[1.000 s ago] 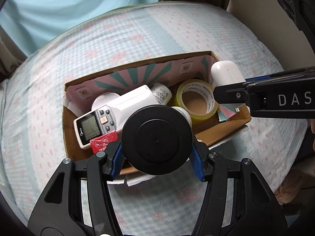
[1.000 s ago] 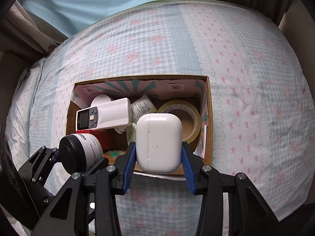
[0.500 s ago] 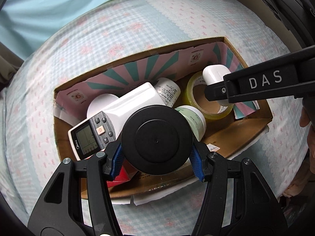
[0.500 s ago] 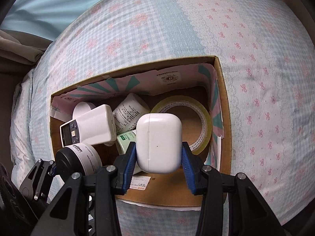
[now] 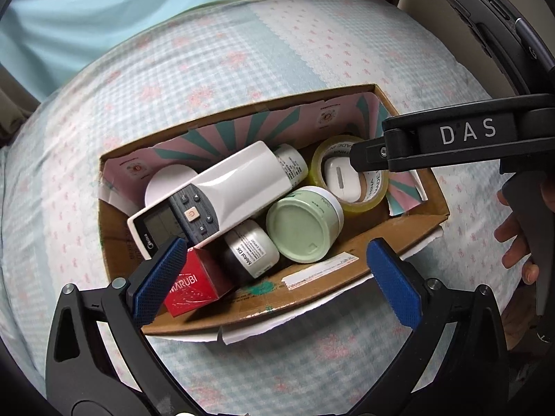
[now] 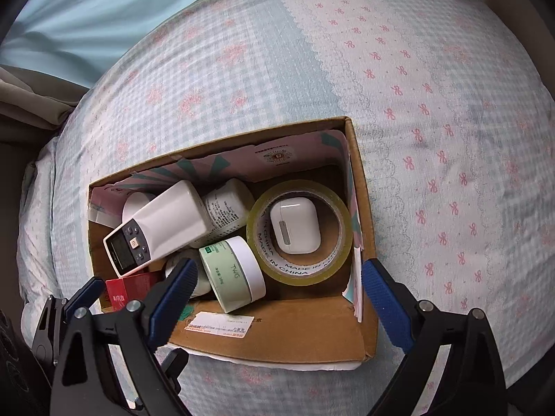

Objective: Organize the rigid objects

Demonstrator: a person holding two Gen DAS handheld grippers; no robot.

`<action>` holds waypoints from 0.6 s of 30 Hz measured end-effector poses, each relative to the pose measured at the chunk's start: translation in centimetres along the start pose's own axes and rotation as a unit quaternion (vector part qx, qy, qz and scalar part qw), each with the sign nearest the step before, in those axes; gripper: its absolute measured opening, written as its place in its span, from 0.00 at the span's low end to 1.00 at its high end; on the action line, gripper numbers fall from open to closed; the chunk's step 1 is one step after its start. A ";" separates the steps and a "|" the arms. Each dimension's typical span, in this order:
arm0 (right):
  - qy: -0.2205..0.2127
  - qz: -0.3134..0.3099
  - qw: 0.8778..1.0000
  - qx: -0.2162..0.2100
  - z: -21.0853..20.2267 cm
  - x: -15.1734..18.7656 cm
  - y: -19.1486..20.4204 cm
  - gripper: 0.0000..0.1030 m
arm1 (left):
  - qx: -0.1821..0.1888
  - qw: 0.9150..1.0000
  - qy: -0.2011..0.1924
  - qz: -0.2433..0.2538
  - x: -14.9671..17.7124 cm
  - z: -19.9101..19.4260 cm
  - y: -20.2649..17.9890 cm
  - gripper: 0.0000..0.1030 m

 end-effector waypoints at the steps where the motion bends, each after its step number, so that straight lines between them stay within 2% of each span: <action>1: -0.001 0.001 1.000 -0.001 -0.3 0.2 -0.2 0.91 | -0.001 1.000 -0.001 0.002 0.0 -0.2 -0.1 1.00; 6: -0.013 0.007 1.000 -0.002 -1.8 0.6 -0.8 0.91 | -0.005 1.000 -0.005 0.010 0.0 -1.7 -1.4 1.00; 12: -0.027 -0.002 1.000 -0.012 -4.9 1.1 -1.4 0.91 | -0.012 1.000 -0.018 -0.008 -0.5 -5.2 -2.6 1.00; 16: -0.047 -0.040 0.998 -0.009 -9.0 2.1 -2.1 0.91 | -0.018 0.999 -0.025 -0.032 -1.1 -8.6 -3.7 1.00; 18: -0.061 -0.050 0.997 -0.010 -12.0 2.5 -3.0 0.91 | -0.017 0.998 -0.041 -0.047 -2.1 -11.3 -4.6 1.00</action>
Point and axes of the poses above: each gripper's, at about its wrist camera, not at the fingertips, and z roughly the way its jaws point, y to its left, x to its underside, the point moved 5 cm from there along z, roughly the way its jaws point, and after that the axes turned 6 degrees about x, right-handed, at the moved point
